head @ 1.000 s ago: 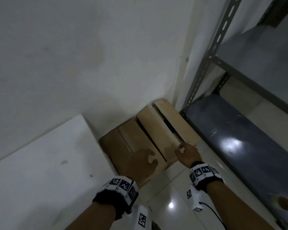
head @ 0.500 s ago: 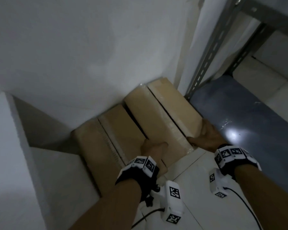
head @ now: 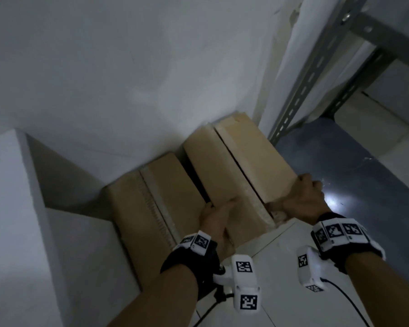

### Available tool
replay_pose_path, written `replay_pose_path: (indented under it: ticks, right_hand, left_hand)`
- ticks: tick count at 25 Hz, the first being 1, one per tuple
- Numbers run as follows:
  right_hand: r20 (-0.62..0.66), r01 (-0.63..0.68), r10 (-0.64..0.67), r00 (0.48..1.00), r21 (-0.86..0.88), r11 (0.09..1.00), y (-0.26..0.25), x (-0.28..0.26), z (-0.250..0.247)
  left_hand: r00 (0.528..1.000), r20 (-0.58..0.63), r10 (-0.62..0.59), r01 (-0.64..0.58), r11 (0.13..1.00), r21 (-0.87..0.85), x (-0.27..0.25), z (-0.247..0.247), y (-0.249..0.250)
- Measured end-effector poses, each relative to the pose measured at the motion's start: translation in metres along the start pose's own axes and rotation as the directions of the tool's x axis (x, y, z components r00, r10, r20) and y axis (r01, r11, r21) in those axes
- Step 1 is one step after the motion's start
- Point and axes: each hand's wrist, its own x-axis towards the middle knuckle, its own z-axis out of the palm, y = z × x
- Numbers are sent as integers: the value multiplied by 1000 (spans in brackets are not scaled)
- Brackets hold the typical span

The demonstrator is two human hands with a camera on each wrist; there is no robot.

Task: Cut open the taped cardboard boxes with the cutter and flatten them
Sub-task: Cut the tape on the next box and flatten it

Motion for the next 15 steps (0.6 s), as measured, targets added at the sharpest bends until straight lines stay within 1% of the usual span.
replay_pose_path:
  ticks: [2, 4, 6, 8, 9, 11, 15]
  right_hand:
    - [10, 47, -48, 999, 89, 995, 1, -15, -15]
    - [-29, 58, -54, 998, 164, 985, 2, -32, -28]
    - [-96, 65, -48, 994, 181, 981, 0, -54, -44]
    - [-156, 86, -57, 986, 183, 979, -6, -79, -63]
    - [-191, 96, -59, 980, 195, 976, -10, -94, -76]
    - [-230, 119, -60, 971, 254, 960, -18, -124, -94]
    - [-253, 180, -94, 963, 345, 921, -39, -191, -133]
  left_hand:
    - [1000, 16, -3, 4, 997, -76, -18, 5, 2]
    - [1000, 17, 26, -24, 997, -79, -32, 9, 6]
    - [997, 64, 36, -34, 999, -26, -50, 13, 17]
    - [993, 77, 94, -99, 993, 66, -73, 17, 30]
    - [987, 82, 137, -144, 986, 80, -90, 19, 39]
    - [972, 116, 205, -214, 974, 73, -124, 17, 50]
    - [932, 227, 282, -298, 954, 36, -203, -2, 73]
